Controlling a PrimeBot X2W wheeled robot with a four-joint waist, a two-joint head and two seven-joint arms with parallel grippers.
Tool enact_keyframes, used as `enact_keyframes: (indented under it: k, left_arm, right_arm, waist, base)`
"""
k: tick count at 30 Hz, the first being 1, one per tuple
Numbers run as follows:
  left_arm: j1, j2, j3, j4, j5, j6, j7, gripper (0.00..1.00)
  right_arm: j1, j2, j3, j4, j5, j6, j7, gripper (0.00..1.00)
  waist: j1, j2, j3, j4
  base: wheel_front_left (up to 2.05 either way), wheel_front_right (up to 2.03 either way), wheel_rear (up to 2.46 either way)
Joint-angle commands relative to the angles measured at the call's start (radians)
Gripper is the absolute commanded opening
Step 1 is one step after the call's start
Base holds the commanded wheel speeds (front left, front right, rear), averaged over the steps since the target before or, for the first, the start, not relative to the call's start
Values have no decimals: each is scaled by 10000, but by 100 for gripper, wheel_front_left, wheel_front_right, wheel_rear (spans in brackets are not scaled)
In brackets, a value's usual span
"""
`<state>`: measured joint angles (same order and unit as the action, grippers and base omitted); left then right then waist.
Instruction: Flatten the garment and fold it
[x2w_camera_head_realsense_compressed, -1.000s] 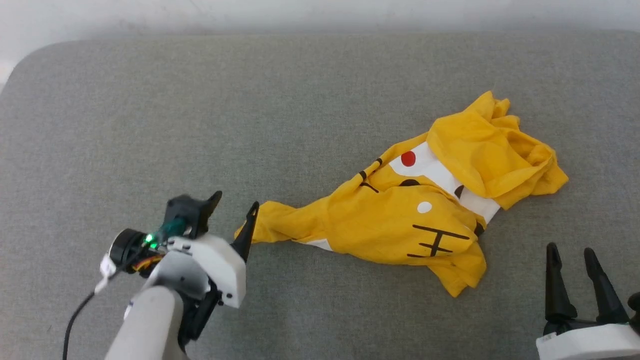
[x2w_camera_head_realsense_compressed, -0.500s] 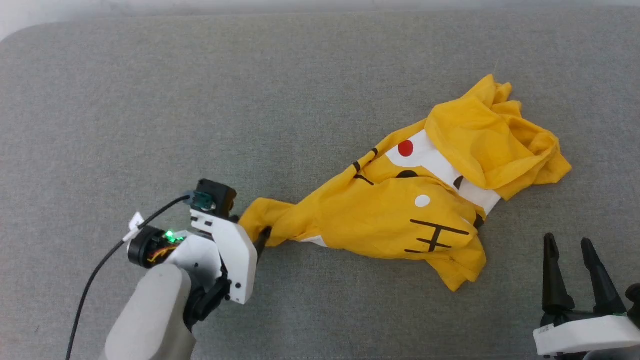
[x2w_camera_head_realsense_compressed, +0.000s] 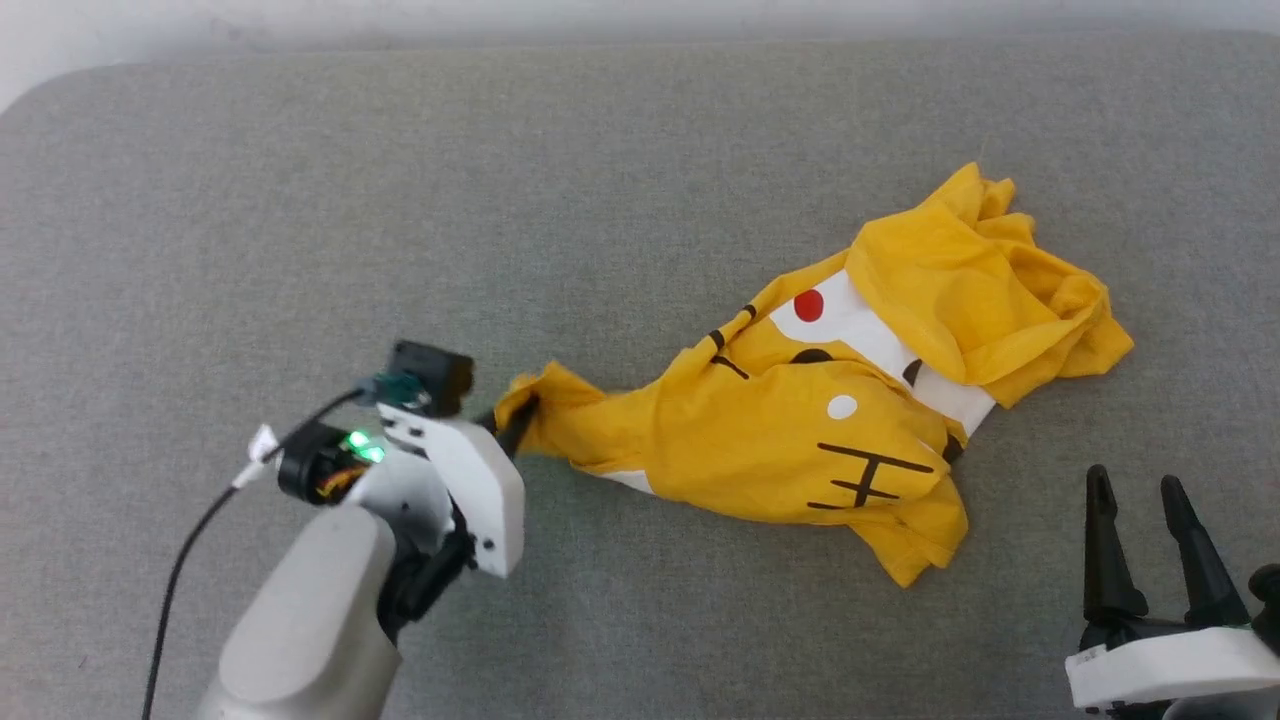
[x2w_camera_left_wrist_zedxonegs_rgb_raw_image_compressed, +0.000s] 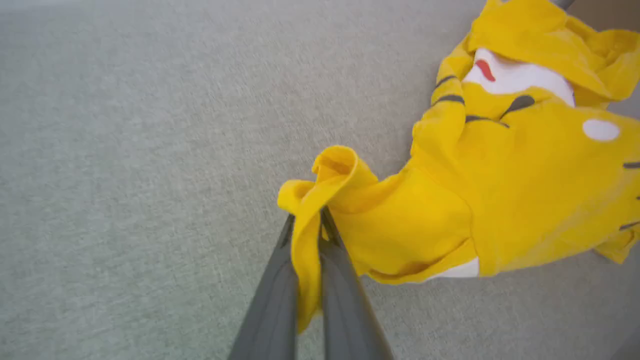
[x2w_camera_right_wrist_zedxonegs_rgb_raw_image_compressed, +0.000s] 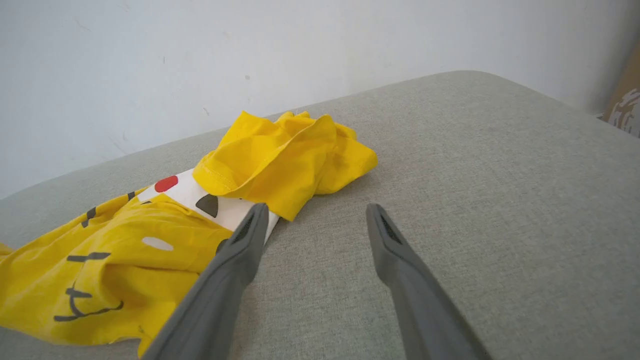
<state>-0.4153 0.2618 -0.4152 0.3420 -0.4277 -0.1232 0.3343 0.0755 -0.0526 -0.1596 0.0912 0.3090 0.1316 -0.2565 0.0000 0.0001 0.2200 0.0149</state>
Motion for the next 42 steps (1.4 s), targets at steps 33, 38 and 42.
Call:
enact_keyframes:
  k: [33,38,42]
  left_arm:
    - [3499,-1118,3033,-2556,-573,2289,-5855,100]
    - [3951,-1286,2998,-3058,53,2327,-5947,100]
    - [4114,-1431,3014,-3325,446,2315,-5956,100]
  right_arm:
    - [77,24,132,-472,-413,-9,564,100]
    - [-364,24,727,-1131,-910,-9,1655,100]
    - [-532,24,1631,-1631,-1578,-9,3459,100]
  waist:
    - [0,-1,-330,1098]
    - [0,-1,-263,1249]
    - [0,-1,-236,1427]
  base:
    - [0,0,0]
    - [0,0,0]
    - [0,0,0]
